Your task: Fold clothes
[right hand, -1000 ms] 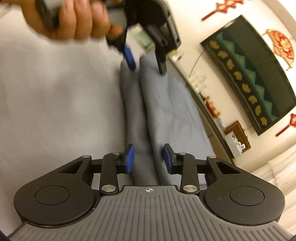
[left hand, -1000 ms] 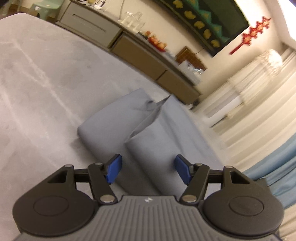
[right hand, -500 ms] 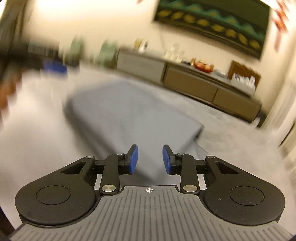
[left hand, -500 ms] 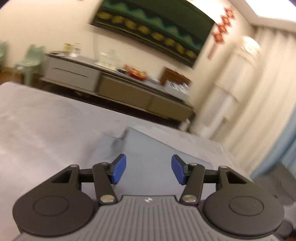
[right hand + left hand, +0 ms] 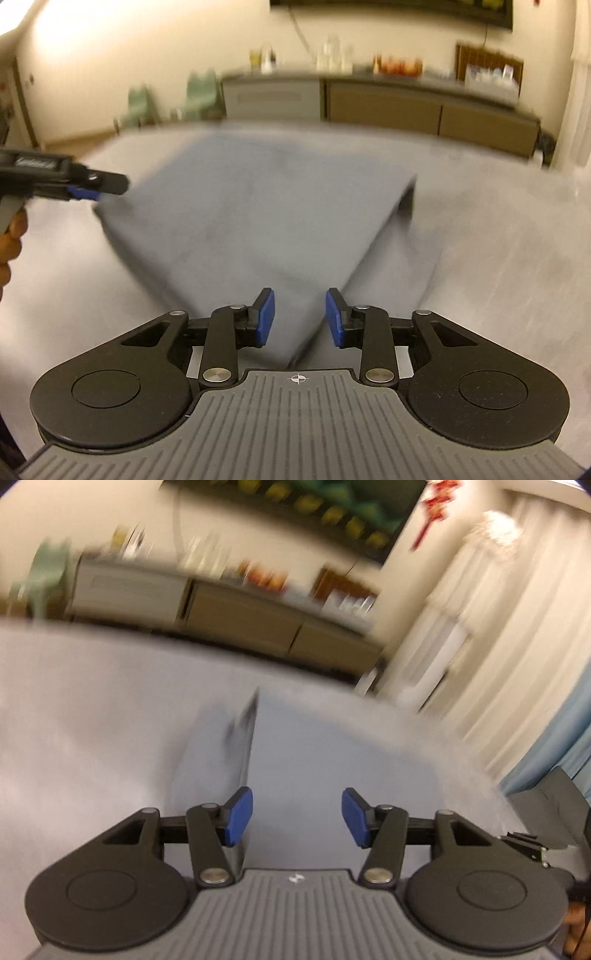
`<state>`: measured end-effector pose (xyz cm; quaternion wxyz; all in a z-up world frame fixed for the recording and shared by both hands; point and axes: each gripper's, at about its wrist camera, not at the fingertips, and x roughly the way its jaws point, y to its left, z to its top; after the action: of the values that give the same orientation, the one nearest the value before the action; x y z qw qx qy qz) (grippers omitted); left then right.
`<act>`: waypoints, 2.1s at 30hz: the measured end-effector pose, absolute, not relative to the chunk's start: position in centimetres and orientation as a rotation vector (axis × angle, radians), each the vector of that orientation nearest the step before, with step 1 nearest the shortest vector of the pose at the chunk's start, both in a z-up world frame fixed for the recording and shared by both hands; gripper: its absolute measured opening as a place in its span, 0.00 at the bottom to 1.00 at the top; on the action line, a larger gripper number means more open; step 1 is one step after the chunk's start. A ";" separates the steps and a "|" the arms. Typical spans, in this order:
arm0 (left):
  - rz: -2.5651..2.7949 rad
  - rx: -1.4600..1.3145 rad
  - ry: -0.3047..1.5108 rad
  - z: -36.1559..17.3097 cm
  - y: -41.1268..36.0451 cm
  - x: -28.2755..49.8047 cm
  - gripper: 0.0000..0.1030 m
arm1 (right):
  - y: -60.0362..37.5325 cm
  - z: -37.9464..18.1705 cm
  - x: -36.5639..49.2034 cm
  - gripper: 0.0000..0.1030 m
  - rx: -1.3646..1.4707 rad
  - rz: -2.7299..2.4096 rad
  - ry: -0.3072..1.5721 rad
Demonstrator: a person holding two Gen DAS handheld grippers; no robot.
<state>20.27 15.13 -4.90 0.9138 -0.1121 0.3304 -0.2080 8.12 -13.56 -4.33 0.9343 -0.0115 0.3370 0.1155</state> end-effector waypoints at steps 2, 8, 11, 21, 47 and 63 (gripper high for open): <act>-0.417 -0.199 0.714 -4.8 15.0 24.3 0.54 | -14.2 -2.8 10.0 0.39 -0.033 0.214 0.647; -0.357 -0.417 0.884 -9.8 17.8 35.1 0.51 | -15.8 -3.4 15.2 0.46 -0.037 0.184 0.613; -0.337 -0.365 0.865 -11.1 19.8 35.6 0.64 | -17.8 -4.1 16.6 0.73 0.004 0.182 0.615; -0.511 -0.409 0.939 -15.0 17.9 39.0 0.37 | -26.0 -9.1 18.7 0.68 0.392 0.221 0.776; -0.084 -0.550 0.836 -15.7 25.5 35.3 0.26 | -12.8 -10.0 20.2 0.33 -0.021 0.331 0.694; -0.144 -0.760 0.826 -16.6 29.6 33.0 0.27 | -18.5 -12.0 26.7 0.52 0.392 0.338 0.760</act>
<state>32.96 29.56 -16.58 0.8442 -0.3600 0.3912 -0.0684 26.68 -18.48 -11.96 0.8961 0.1891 0.3669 0.1630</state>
